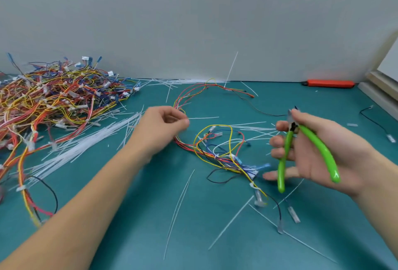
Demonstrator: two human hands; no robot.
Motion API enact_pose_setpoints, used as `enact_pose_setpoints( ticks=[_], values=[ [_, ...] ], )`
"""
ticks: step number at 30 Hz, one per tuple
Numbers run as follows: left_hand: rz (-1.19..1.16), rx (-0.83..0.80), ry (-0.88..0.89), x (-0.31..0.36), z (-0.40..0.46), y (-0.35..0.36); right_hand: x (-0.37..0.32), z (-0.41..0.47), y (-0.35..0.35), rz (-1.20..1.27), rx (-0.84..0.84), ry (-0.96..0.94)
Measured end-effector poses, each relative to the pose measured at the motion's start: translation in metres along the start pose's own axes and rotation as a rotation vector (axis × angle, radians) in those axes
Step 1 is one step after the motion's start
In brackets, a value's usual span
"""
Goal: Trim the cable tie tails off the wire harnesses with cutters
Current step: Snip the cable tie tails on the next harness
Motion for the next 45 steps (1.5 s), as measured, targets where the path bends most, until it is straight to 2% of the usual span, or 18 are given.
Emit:
enact_pose_setpoints(
  ticks=[3, 4, 8, 10, 13, 15, 18, 21, 23, 26, 30, 35, 40, 45],
  values=[
    [0.208, -0.155, 0.068, -0.003, -0.002, 0.011, 0.004, 0.000, 0.001, -0.095, -0.170, 0.053],
    [0.238, -0.143, 0.089, -0.003, -0.001, 0.013, 0.005, -0.002, 0.004, -0.136, -0.253, 0.048],
    [0.512, 0.091, 0.123, -0.010, 0.006, 0.007, 0.014, -0.010, 0.031, -0.392, -0.584, 0.013],
    [0.594, 0.084, 0.123, -0.017, 0.010, 0.007, 0.018, -0.023, 0.042, -0.610, -0.738, -0.008],
    [0.646, 0.014, 0.119, -0.022, 0.011, 0.015, 0.015, -0.042, 0.047, -1.002, -0.810, -0.033],
    [0.629, 0.030, 0.146, -0.022, 0.013, 0.018, 0.013, -0.047, 0.046, -1.085, -0.765, -0.025],
    [0.509, 0.100, 0.120, -0.021, 0.014, 0.017, 0.006, -0.044, 0.038, -0.970, -0.479, -0.096],
    [0.359, 0.184, 0.078, -0.017, 0.013, 0.014, -0.004, -0.031, 0.021, -0.512, -0.177, -0.080],
    [0.225, 0.247, 0.088, -0.013, 0.013, 0.012, -0.005, -0.018, 0.012, -0.163, -0.048, -0.014],
    [0.058, 0.291, 0.045, -0.013, 0.014, 0.009, -0.001, -0.008, 0.008, 0.108, -0.094, 0.115],
    [-0.142, 0.275, -0.014, -0.015, 0.014, 0.009, 0.005, -0.004, 0.012, 0.098, -0.210, 0.085],
    [-0.109, 0.235, 0.031, -0.014, 0.013, 0.012, 0.000, -0.006, 0.006, 0.121, -0.167, 0.030],
    [-0.223, 0.212, -0.064, -0.009, 0.011, 0.018, -0.001, -0.004, 0.005, 0.272, -0.185, 0.001],
    [-0.374, 0.150, -0.152, 0.001, 0.007, 0.018, 0.001, -0.011, 0.013, 0.147, -0.278, -0.010]
  ],
)
Point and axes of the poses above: each hand's wrist, its own z-axis towards the middle knuckle, its own y-axis out of the palm, x = y × z, the point moved 1 cm from there along z, towards the middle knuckle, and after that the axes turned 7 degrees about y, right-handed, at the moved point
